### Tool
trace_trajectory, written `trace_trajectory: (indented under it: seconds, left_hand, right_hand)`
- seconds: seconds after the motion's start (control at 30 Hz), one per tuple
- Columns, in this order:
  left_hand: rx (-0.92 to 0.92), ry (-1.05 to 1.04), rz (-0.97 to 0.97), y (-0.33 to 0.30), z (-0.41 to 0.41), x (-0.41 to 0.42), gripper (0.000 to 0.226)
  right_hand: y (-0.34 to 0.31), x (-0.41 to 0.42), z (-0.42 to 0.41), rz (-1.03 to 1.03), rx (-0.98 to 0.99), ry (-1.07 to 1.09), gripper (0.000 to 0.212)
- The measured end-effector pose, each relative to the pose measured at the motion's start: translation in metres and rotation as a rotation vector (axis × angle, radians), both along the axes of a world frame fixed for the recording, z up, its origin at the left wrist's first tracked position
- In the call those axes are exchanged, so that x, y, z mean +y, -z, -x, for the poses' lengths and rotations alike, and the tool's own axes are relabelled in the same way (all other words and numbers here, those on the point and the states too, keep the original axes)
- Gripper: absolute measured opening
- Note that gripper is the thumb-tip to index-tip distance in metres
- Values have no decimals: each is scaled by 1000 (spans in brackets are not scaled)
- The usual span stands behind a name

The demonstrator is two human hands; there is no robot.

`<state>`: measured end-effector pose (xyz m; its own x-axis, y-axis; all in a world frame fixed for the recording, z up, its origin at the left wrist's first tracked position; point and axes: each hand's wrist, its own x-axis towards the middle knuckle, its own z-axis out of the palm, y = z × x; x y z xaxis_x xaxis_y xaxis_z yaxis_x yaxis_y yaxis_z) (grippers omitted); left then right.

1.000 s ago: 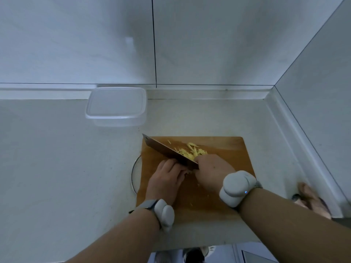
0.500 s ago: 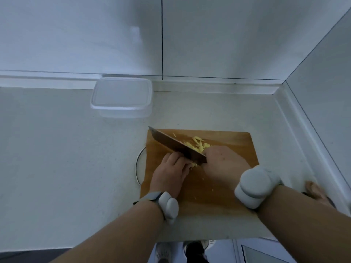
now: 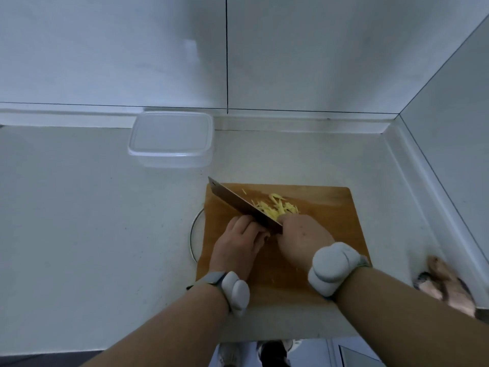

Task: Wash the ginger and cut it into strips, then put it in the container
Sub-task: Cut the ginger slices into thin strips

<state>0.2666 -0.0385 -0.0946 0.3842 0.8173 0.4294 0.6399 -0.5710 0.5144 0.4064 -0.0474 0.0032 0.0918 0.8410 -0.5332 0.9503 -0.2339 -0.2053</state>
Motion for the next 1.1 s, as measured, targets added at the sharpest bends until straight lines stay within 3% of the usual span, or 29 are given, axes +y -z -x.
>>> trace_trajectory:
  seconds: [0.6, 0.83, 1.1]
  left_hand:
    - [-16, 1, 48, -9, 2, 1, 29]
    - [39, 105, -62, -4, 26, -4, 24]
    - [121, 129, -127, -3, 19, 0, 22]
  right_hand:
    - [10, 6, -4, -24, 53, 30, 17]
    - [16, 6, -9, -5, 159, 79, 29]
    - [13, 2, -5, -25, 126, 99, 24]
